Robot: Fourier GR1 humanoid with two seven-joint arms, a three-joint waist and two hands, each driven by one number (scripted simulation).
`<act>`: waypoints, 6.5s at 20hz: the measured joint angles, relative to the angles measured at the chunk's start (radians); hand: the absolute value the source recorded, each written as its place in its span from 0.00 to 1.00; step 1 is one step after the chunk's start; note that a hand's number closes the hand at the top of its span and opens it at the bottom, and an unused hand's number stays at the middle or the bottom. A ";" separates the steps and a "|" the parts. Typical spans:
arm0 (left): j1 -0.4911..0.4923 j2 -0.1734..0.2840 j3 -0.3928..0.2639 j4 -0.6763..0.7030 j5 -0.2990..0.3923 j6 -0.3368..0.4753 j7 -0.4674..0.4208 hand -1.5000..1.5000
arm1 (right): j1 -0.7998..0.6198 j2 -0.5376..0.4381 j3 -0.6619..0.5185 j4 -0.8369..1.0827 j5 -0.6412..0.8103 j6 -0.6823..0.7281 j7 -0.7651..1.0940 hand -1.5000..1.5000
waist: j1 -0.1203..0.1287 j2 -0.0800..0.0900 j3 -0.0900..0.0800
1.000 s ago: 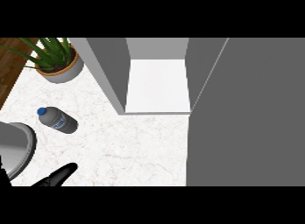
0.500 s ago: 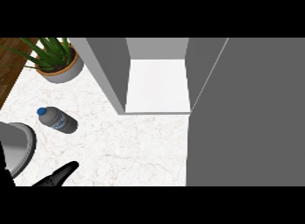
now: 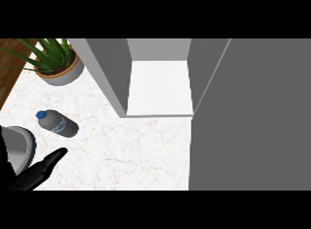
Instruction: Pick up the bottled water, place it into the cabinet and close the cabinet
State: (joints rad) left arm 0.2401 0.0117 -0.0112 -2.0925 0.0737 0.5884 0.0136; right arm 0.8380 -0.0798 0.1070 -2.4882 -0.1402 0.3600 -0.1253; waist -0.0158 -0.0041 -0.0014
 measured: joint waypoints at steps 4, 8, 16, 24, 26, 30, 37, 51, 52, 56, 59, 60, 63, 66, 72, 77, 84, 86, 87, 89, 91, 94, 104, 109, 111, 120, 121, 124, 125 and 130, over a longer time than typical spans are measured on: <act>-0.031 -0.004 0.052 0.125 0.065 -0.028 -0.079 0.00 | 0.068 -0.009 -0.001 -0.007 0.000 0.035 -0.046 0.00 | -0.004 0.001 0.000; -0.044 -0.007 0.096 0.259 0.123 -0.073 -0.165 0.00 | 0.120 -0.005 0.004 -0.010 0.005 0.056 -0.095 0.00 | -0.006 0.001 0.000; -0.106 0.006 0.198 0.536 0.221 -0.193 -0.322 0.00 | 0.183 -0.010 -0.014 -0.014 0.006 0.085 -0.154 0.00 | -0.004 0.003 -0.001; -0.223 0.030 0.300 0.844 0.285 -0.301 -0.486 0.00 | 0.253 -0.008 -0.007 -0.011 0.018 0.114 -0.217 0.00 | -0.008 0.004 -0.001; -0.263 0.042 0.319 0.908 0.291 -0.309 -0.509 0.00 | 0.264 -0.017 -0.032 -0.011 0.015 0.125 -0.232 0.00 | -0.007 0.004 -0.001; -0.318 0.053 0.361 1.045 0.305 -0.336 -0.595 0.00 | 0.286 -0.021 -0.050 -0.012 0.012 0.137 -0.251 0.00 | -0.007 0.005 -0.001; -0.414 0.084 0.415 1.262 0.318 -0.375 -0.711 0.00 | 0.295 -0.016 -0.068 -0.008 0.015 0.149 -0.276 0.00 | -0.006 0.006 0.000; -0.575 0.133 0.498 1.554 0.414 -0.631 -0.862 1.00 | 0.331 -0.020 -0.109 -0.006 0.012 0.175 -0.325 0.00 | -0.008 0.009 -0.001; -0.587 0.137 0.501 1.569 0.417 -0.642 -0.868 1.00 | 0.327 -0.014 -0.100 -0.007 0.013 0.169 -0.316 0.00 | -0.007 0.009 -0.001; -0.616 0.151 0.513 1.621 0.429 -0.678 -0.903 1.00 | 0.329 -0.014 -0.129 0.004 0.015 0.192 -0.344 0.00 | -0.009 0.008 -0.001; -0.640 0.159 0.519 1.655 0.434 -0.697 -0.922 1.00 | 0.328 -0.016 -0.138 0.004 0.011 0.201 -0.343 0.00 | -0.007 0.008 -0.001; -0.647 0.156 0.519 1.654 0.436 -0.690 -0.925 1.00 | 0.337 -0.012 -0.136 0.006 0.012 0.210 -0.351 0.00 | -0.007 0.007 -0.001; -0.656 0.151 0.510 1.676 0.431 -0.706 -0.942 1.00 | 0.348 -0.001 -0.135 0.006 0.013 0.211 -0.360 0.00 | -0.007 0.007 -0.001; -0.654 0.125 0.441 1.672 0.378 -0.755 -0.932 1.00 | 0.352 0.001 -0.136 0.010 0.016 0.210 -0.368 0.00 | -0.006 0.005 0.000; -0.644 0.054 0.295 1.644 0.265 -0.819 -0.925 1.00 | 0.350 -0.006 -0.142 0.014 0.017 0.208 -0.368 0.00 | -0.002 0.004 0.000; -0.589 0.014 0.219 1.522 0.240 -0.835 -0.898 1.00 | 0.349 0.004 -0.138 0.011 0.014 0.205 -0.359 0.00 | 0.014 -0.001 0.002; -0.547 -0.006 0.084 1.277 0.257 -0.791 -0.778 1.00 | 0.335 0.011 -0.150 0.016 0.014 0.199 -0.362 0.00 | 0.022 -0.004 0.003; -0.523 -0.008 0.010 1.195 0.287 -0.758 -0.741 1.00 | 0.328 0.013 -0.144 0.016 0.013 0.197 -0.356 0.00 | 0.024 -0.005 0.003; -0.523 -0.009 -0.021 1.153 0.303 -0.734 -0.718 1.00 | 0.325 0.011 -0.149 0.016 0.012 0.198 -0.358 0.00 | 0.024 -0.006 0.002; -0.509 -0.010 -0.083 1.061 0.327 -0.684 -0.672 1.00 | 0.317 0.010 -0.148 0.015 0.011 0.195 -0.351 0.00 | 0.024 -0.005 0.002; -0.497 -0.010 -0.154 0.964 0.348 -0.623 -0.623 1.00 | 0.316 0.011 -0.151 0.016 0.010 0.196 -0.351 0.00 | 0.023 -0.006 0.002; -0.487 -0.011 -0.264 0.825 0.355 -0.516 -0.539 1.00 | 0.290 0.006 -0.157 0.020 0.009 0.187 -0.334 0.00 | 0.026 -0.004 0.002; -0.632 -0.012 -0.513 0.586 0.334 -0.055 -0.288 1.00 | 0.237 0.012 -0.164 0.029 0.002 0.192 -0.311 0.00 | 0.005 0.001 0.002; -0.769 -0.012 -0.545 0.604 0.336 0.098 -0.234 1.00 | 0.205 0.006 -0.187 0.030 -0.007 0.194 -0.278 0.00 | -0.001 0.003 0.002; -0.814 -0.012 -0.551 0.641 0.340 0.147 -0.236 1.00 | 0.213 0.010 -0.189 0.029 -0.010 0.203 -0.281 0.00 | -0.006 0.004 0.001; -0.979 -0.010 -0.520 0.851 0.368 0.206 -0.239 1.00 | 0.170 0.002 -0.235 0.041 -0.029 0.206 -0.255 0.00 | -0.010 0.007 0.001; -0.998 -0.011 -0.513 0.878 0.370 0.206 -0.240 1.00 | 0.176 0.002 -0.243 0.046 -0.030 0.213 -0.263 0.00 | -0.012 0.007 0.001; -1.022 -0.011 -0.481 0.956 0.375 0.168 -0.268 1.00 | 0.156 -0.002 -0.254 0.053 -0.037 0.208 -0.248 0.00 | -0.009 0.009 0.001; -1.034 -0.006 -0.464 0.989 0.376 0.152 -0.273 1.00 | 0.160 0.001 -0.250 0.054 -0.039 0.211 -0.246 0.00 | -0.010 0.009 0.001; -1.075 -0.009 -0.436 1.112 0.377 0.135 -0.297 1.00 | 0.160 -0.008 -0.280 0.061 -0.054 0.228 -0.251 0.00 | -0.013 0.009 0.001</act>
State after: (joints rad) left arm -0.8351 0.0023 -0.4467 -0.9807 0.4502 0.7231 -0.2835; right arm 0.9985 -0.0878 -0.1728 -2.4270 -0.1944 0.5882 -0.3760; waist -0.0290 0.0053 -0.0005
